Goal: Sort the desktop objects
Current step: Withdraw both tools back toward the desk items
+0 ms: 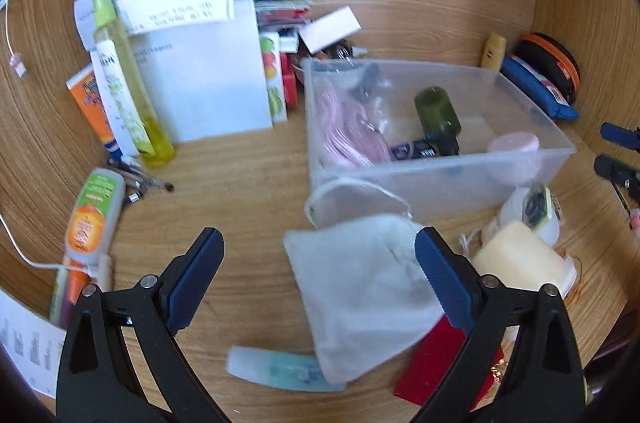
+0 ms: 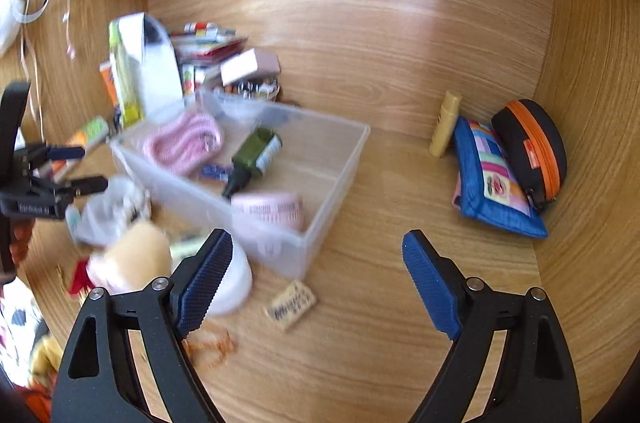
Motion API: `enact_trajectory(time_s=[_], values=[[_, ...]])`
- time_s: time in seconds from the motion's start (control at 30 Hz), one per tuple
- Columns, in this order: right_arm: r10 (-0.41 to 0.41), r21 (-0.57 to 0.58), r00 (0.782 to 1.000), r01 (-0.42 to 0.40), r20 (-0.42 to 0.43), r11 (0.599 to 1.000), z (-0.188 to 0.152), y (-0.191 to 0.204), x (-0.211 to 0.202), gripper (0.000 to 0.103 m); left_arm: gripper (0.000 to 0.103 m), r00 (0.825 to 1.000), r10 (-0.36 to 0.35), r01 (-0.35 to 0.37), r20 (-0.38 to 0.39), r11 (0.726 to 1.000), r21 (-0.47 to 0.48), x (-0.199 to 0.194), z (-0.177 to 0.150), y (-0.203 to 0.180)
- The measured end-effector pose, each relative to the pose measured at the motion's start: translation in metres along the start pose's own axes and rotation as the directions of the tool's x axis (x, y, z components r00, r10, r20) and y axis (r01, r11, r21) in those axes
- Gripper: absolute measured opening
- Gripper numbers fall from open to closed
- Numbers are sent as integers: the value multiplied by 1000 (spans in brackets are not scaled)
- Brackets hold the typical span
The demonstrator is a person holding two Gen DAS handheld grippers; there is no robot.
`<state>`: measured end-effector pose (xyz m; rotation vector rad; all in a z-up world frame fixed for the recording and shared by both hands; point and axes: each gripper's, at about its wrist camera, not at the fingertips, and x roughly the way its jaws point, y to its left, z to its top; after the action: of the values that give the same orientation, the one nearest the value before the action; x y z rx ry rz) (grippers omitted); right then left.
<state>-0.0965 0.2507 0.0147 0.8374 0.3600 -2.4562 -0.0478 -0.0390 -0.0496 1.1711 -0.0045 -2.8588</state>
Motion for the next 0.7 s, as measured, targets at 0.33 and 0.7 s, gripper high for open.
enact_trajectory(time_s=[0.33, 0.7], values=[[33, -104, 995, -43, -93, 994, -30, 17, 17, 83, 97, 999, -19, 21, -43, 998, 56, 14, -7, -28], [56, -108, 981, -77, -186, 991, -37, 12, 45, 66, 98, 994, -32, 37, -105, 998, 44, 26, -13, -18]])
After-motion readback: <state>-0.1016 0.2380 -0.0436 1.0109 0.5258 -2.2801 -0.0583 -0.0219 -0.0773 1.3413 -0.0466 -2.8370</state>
